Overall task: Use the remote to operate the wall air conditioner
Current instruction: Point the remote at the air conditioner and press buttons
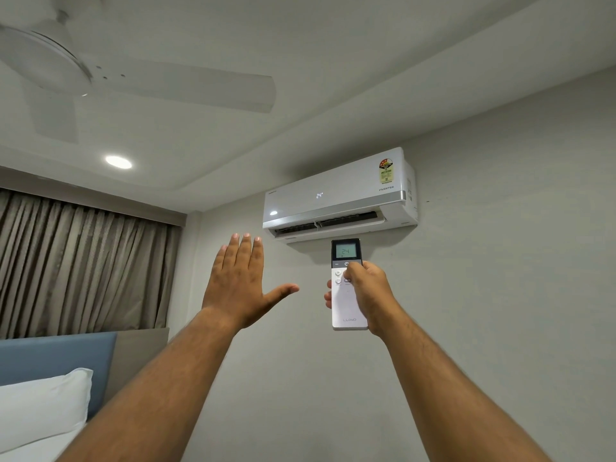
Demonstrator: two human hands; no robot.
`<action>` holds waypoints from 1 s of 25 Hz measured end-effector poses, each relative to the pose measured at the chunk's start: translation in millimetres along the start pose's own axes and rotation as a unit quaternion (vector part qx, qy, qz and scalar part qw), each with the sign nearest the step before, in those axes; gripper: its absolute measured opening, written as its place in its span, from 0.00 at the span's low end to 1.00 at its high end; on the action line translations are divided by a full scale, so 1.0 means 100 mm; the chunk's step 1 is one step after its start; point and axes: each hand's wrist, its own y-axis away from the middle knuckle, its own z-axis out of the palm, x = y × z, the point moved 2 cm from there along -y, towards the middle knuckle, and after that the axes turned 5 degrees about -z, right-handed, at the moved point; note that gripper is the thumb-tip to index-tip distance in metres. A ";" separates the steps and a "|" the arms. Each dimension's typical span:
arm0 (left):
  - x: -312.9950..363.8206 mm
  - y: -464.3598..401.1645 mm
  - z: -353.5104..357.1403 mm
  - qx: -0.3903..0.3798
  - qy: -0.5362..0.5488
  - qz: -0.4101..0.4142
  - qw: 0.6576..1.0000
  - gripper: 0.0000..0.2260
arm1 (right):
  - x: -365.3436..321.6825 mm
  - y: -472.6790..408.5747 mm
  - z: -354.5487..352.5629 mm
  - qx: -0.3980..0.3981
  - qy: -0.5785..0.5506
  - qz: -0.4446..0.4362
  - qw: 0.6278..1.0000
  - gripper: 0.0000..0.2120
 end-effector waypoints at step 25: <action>-0.33 0.35 -0.02 -0.048 0.436 -0.230 0.869 0.11 | 0.40 0.28 0.93 -0.034 0.006 0.098 0.995 0.11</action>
